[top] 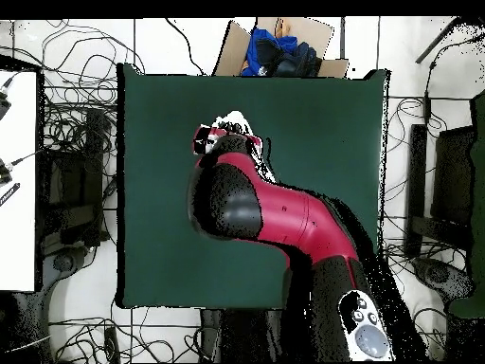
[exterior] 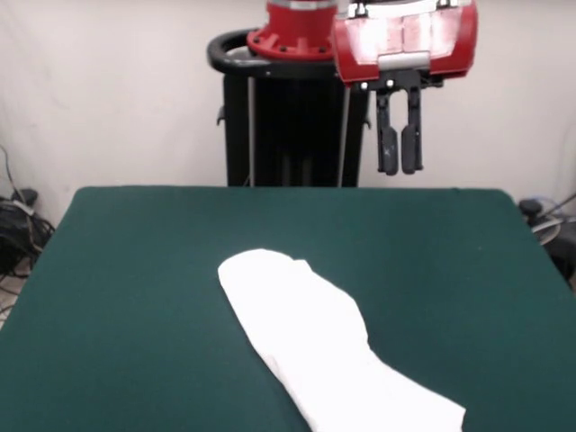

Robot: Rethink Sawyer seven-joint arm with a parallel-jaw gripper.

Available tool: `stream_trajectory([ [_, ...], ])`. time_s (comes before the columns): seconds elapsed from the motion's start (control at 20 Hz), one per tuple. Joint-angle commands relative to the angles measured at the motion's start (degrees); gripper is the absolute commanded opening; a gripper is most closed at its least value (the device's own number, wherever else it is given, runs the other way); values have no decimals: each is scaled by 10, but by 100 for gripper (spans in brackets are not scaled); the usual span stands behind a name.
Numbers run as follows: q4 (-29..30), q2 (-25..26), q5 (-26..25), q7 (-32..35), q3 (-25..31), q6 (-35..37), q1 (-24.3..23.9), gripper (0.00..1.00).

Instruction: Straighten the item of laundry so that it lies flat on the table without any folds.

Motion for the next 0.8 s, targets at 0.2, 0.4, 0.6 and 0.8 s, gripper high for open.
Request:
stream_trajectory([
  [0.2,-10,20,-44,37,-7,58,1,0],
  [0.4,-11,18,-49,38,-3,65,-2,0],
  [0.6,-8,16,-57,21,7,74,-7,0],
  [0.8,-10,18,-76,-3,9,81,-8,0],
])
